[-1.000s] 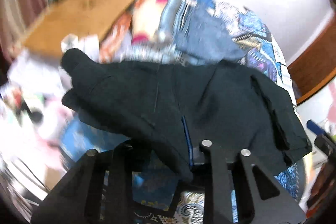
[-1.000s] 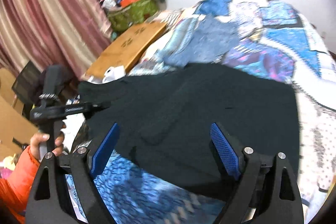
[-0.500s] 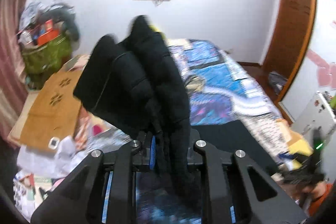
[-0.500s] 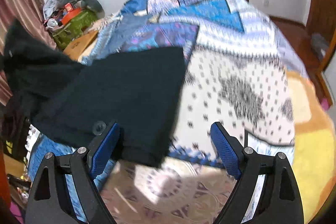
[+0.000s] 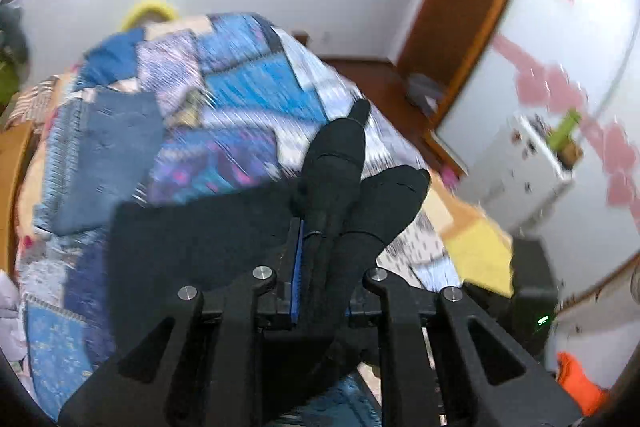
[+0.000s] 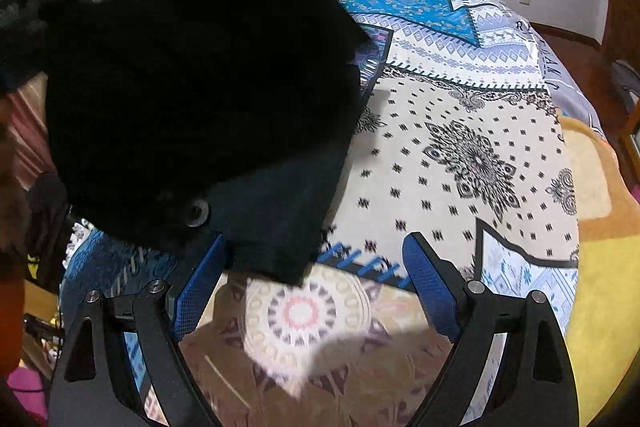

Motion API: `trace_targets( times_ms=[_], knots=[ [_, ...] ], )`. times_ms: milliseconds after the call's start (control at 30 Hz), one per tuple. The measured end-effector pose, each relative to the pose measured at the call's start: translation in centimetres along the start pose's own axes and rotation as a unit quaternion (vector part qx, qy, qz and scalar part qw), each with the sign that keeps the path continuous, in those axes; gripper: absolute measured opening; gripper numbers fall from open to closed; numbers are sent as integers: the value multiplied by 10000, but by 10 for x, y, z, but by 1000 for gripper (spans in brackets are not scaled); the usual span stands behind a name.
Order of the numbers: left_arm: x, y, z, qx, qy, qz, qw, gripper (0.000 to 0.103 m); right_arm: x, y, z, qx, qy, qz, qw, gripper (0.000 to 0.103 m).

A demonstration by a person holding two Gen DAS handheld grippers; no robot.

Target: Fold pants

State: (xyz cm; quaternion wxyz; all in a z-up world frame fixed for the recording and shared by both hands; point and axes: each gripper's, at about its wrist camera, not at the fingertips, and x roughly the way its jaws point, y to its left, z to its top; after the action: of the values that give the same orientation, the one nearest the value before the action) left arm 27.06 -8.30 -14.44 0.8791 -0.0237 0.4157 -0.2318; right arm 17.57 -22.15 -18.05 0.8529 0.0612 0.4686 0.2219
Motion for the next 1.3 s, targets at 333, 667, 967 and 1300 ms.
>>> trace_targets(
  times_ms=[333, 667, 967, 1300],
  knots=[
    [16, -23, -30, 469, 722, 268, 9959, 45, -16, 1, -14, -12, 44, -157, 9999, 88],
    [-16, 16, -10, 66, 19, 1010, 9949, 103, -14, 14, -8, -63, -3, 51, 10000, 87],
    [41, 96, 35, 212, 590, 2190, 9737, 103, -9, 14, -2, -66, -15, 135, 9999, 87],
    [130, 167, 12, 128, 1700, 2427, 9550, 103, -9, 13, 6, -65, 23, 120, 9999, 87]
  ],
)
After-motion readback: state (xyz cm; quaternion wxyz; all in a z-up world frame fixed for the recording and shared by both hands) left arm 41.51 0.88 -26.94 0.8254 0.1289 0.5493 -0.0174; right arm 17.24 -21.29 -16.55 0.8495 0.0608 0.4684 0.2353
